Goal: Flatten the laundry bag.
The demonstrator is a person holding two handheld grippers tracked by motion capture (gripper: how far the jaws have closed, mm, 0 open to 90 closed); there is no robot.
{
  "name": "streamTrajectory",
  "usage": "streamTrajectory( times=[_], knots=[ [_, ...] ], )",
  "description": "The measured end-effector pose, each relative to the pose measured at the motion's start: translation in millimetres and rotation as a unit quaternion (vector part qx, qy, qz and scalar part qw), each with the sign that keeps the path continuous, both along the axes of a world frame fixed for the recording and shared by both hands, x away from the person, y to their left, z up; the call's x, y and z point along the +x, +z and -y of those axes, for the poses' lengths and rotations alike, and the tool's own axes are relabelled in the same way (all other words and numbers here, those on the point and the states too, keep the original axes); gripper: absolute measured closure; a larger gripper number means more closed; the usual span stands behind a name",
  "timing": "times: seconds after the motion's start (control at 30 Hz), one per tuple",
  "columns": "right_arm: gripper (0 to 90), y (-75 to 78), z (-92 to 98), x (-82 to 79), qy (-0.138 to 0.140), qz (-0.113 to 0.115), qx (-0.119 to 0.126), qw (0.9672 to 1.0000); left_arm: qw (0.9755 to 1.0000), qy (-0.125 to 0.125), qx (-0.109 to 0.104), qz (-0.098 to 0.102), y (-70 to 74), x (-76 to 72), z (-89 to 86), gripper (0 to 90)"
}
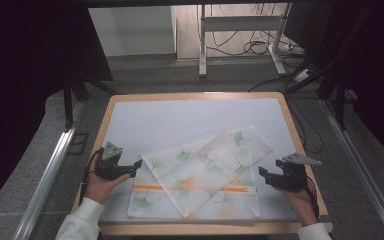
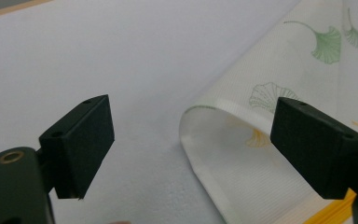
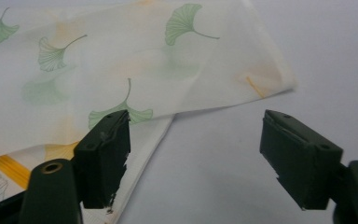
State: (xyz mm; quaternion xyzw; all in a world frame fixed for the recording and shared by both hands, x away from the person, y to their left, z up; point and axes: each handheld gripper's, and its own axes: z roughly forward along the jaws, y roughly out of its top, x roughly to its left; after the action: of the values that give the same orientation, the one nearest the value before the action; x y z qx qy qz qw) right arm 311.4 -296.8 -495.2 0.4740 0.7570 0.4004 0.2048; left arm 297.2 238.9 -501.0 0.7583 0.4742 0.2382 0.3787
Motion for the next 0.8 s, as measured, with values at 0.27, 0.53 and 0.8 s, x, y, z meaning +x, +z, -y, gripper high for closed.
streamTrajectory(
  times=[0.27,0.53,0.8],
  knots=[
    [38.7,6.2,-0.9,-2.6,0.012,0.005,-0.001,0.9999,0.9998,-0.007,0.003,0.019,3.5,-15.4,3.8,17.5],
    [72.8,11.2,-12.3,-4.4,0.045,0.007,0.001,0.999,0.9994,-0.024,-0.004,0.026,12.5,-26.8,7.9,22.1],
    [89.2,12.2,-19.8,-10.4,0.083,-0.002,-0.001,0.9965,0.9994,-0.03,-0.007,0.015,14.0,-23.3,11.8,24.6]
  ],
)
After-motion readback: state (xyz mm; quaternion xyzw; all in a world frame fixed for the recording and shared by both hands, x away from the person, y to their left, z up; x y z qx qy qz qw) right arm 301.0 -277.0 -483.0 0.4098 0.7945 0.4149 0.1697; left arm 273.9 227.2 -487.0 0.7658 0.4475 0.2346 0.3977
